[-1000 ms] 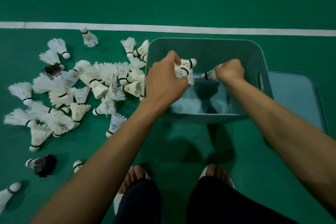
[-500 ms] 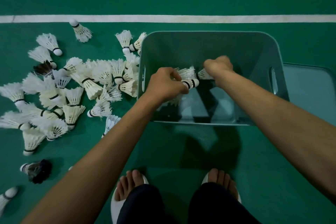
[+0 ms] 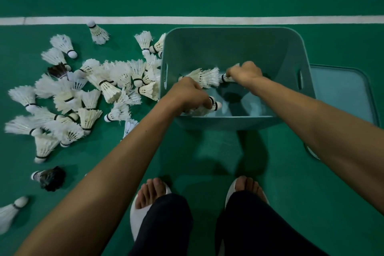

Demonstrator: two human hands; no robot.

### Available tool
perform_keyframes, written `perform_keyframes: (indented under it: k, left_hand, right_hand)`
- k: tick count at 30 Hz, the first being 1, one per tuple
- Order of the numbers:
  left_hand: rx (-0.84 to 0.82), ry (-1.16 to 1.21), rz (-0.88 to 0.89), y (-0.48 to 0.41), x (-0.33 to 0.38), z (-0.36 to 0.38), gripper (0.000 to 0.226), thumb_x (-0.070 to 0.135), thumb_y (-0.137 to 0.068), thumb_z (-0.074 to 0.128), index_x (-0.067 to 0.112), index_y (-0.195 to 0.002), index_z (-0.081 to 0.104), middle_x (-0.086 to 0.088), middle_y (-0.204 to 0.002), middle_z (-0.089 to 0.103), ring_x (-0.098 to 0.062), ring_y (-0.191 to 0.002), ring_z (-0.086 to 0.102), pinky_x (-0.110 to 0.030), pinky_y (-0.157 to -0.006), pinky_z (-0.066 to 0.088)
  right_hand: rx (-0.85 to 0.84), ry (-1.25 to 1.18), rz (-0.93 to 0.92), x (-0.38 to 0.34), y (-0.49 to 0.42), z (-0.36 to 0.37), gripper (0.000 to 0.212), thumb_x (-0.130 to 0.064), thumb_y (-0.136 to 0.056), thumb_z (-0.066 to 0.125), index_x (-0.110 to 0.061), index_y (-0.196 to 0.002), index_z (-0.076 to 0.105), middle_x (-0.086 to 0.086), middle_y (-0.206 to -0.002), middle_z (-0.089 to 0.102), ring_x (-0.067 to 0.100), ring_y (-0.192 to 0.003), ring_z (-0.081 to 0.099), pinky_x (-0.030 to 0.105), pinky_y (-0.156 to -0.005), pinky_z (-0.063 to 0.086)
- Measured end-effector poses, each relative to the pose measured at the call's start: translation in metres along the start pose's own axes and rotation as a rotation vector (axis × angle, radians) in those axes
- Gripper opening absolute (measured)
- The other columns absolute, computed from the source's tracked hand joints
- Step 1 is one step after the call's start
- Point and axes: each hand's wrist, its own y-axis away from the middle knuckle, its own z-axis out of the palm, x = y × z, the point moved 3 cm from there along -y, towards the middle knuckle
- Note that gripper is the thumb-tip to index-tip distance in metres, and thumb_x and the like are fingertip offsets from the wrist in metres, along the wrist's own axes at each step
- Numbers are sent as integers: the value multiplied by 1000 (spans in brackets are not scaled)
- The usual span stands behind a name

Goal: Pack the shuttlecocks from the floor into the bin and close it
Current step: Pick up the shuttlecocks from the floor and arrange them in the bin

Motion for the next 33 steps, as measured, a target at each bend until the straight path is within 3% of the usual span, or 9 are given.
perform_keyframes:
  k: [2,6,11,17,21,23,26,30,33]
  left_hand:
    - [1,0,6,-1,-2,-2,32,15,-69,88,1,-95,77,-8,-74,70,-19,-60,59,-28,-58,50]
    - [-21,-25,18,-6,3,-6,24,15,-72,88,9,-91,76,-5,-83,71,-14,-66,62,-24,-58,48]
    - [-60,-32,22,-18,6,-7,23,15,-72,88,10,-90,75,-3,-81,68,-14,-68,60,-23,-56,43]
    - [-35,25,24,-29,9,-11,25,14,-72,89,9,-93,75,-4,-82,69,-14,-67,59,-22,-56,45]
    - [-14,116,21,-26,15,-12,29,8,-73,87,1,-99,76,-9,-79,67,-18,-61,56,-24,-55,44]
    - [-16,168,23,-21,20,-9,31,5,-73,85,-1,-101,76,-8,-72,64,-14,-49,54,-17,-45,39]
    - [-78,309,23,-9,24,-1,30,-1,-71,82,1,-100,76,-7,-70,63,-11,-45,55,-15,-43,41]
    - [-217,444,20,5,21,15,28,2,-71,80,8,-97,74,-8,-77,66,-19,-63,57,-22,-55,45]
    - [-185,477,21,10,21,17,26,2,-75,80,2,-101,74,-5,-74,70,-16,-59,61,-22,-56,47]
  right_hand:
    - [47,50,-26,-6,-4,0,20,-22,-91,61,-9,-77,54,10,-95,61,30,-89,60,32,-70,42]
    - [96,-30,14,-7,-19,5,15,-14,-92,62,-1,-98,67,11,-101,68,31,-98,66,31,-73,49]
    - [-119,-222,127,-9,-29,27,22,-12,-91,67,-1,-110,68,13,-106,69,28,-89,62,31,-62,48]
    - [-152,-206,223,-9,-30,13,18,-18,-84,76,-11,-80,60,6,-78,58,20,-60,53,25,-51,45]
    - [123,50,-124,-16,-11,-20,13,-13,-75,72,-12,-88,70,3,-90,69,25,-87,68,31,-77,57]
    - [-112,-21,-410,-25,10,-22,26,-7,-72,73,-16,-96,72,3,-97,72,27,-97,70,39,-90,58]
    - [-458,73,-529,-27,41,-19,47,-16,-64,78,-13,-110,66,9,-106,71,27,-94,69,46,-87,58]
    - [-592,197,-472,-16,56,-26,51,-5,-76,85,-14,-116,54,7,-90,67,23,-73,61,40,-60,55]
    - [-644,321,-456,-9,58,-30,61,-8,-79,84,-21,-127,49,1,-96,66,18,-81,64,33,-74,54]
